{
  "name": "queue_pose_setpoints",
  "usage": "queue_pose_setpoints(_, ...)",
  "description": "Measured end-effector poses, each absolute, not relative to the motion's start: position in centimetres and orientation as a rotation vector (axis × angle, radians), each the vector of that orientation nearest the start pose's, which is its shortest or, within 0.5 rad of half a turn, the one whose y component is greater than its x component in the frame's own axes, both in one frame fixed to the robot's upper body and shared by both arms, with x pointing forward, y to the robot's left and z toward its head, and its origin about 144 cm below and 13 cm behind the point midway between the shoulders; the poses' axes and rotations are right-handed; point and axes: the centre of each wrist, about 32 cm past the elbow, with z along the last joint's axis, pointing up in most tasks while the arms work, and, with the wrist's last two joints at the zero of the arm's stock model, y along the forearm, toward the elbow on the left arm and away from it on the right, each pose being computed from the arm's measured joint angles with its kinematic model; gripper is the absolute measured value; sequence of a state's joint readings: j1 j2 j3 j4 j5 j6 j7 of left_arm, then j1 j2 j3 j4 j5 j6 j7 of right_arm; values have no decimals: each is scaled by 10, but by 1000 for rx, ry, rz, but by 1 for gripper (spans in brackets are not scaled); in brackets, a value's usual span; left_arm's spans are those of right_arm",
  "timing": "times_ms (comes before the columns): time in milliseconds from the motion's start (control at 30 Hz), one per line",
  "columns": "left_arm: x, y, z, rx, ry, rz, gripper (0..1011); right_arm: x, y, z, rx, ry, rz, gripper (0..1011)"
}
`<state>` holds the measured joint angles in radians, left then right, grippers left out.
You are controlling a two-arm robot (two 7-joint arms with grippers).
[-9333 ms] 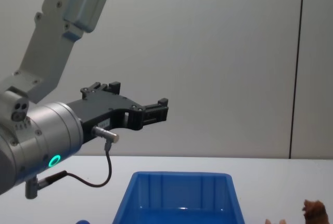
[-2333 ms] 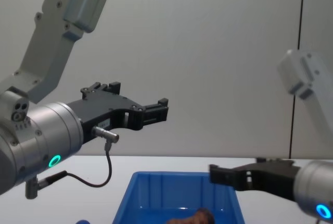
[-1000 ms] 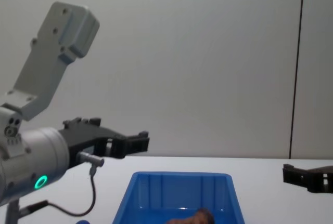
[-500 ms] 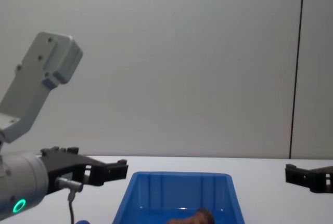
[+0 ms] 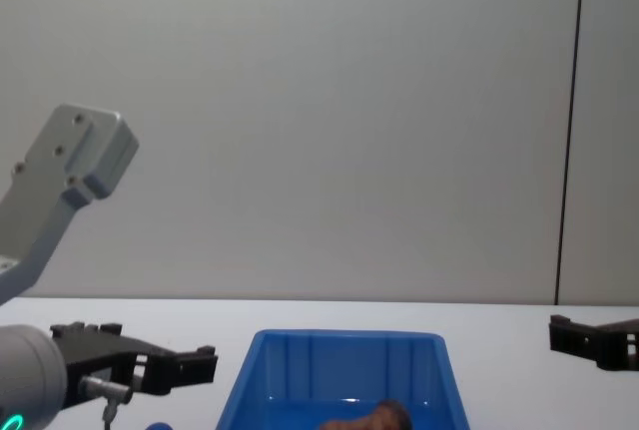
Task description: Pick up the two dolls from the table and place them into the box.
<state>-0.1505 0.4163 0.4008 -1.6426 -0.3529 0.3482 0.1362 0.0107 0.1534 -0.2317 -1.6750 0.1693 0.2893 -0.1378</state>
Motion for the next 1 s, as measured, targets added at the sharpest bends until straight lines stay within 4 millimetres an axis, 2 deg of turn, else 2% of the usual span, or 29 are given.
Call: queue_pose_setpoints(1000,504,238,1163,414,227,1270,1001,453,-193,1167,-181,144,-1455,1001)
